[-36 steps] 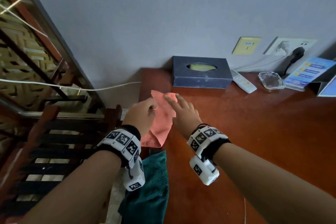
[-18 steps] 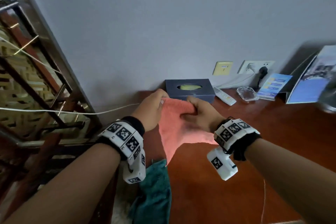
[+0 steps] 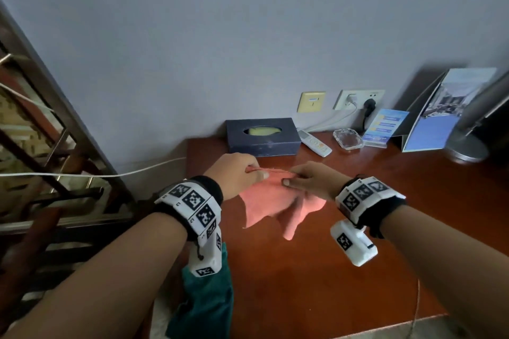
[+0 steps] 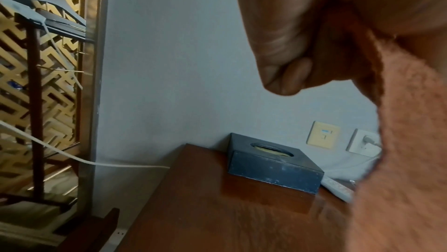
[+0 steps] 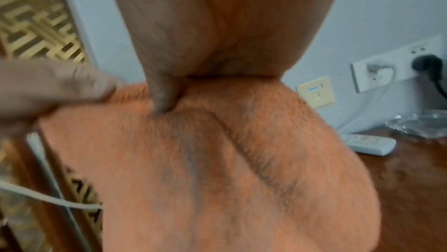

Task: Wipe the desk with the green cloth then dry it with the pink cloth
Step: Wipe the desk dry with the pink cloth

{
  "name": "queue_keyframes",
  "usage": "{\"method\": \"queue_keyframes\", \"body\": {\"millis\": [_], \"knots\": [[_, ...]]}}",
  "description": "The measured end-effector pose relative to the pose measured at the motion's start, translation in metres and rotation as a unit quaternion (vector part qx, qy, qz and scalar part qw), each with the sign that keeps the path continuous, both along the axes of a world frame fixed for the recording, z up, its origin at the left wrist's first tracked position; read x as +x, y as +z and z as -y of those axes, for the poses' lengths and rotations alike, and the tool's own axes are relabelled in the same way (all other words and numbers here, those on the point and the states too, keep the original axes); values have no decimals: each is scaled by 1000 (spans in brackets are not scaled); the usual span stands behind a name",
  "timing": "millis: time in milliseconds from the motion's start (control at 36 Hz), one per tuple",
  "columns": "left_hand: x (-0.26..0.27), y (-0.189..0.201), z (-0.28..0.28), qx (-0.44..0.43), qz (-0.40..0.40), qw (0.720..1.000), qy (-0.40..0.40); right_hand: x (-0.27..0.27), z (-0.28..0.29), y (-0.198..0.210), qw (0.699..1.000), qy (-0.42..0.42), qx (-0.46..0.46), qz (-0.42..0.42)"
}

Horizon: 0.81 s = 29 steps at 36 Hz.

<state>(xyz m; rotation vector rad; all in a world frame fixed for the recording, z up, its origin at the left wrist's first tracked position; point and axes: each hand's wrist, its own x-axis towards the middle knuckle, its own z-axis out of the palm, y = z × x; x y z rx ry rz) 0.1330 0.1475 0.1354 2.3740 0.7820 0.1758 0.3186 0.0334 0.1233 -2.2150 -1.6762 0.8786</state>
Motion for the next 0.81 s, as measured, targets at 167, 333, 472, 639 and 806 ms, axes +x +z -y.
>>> {"method": "queue_keyframes", "body": {"millis": [167,333,472,639,806], "knots": [[10,-7,-14,8,-37,999,-33,26,-14,6,998,2,-58,17],[20,-15,-22,-31,41,999,-18,24,-30,1,998,-3,-7,55],[20,-24,-26,-30,77,996,21,24,-34,-5,995,52,62,58],[11,-31,-30,17,54,997,48,31,-32,-12,995,74,45,50],[1,-37,-36,66,36,996,48,39,-34,-12,996,73,-29,41]]}}
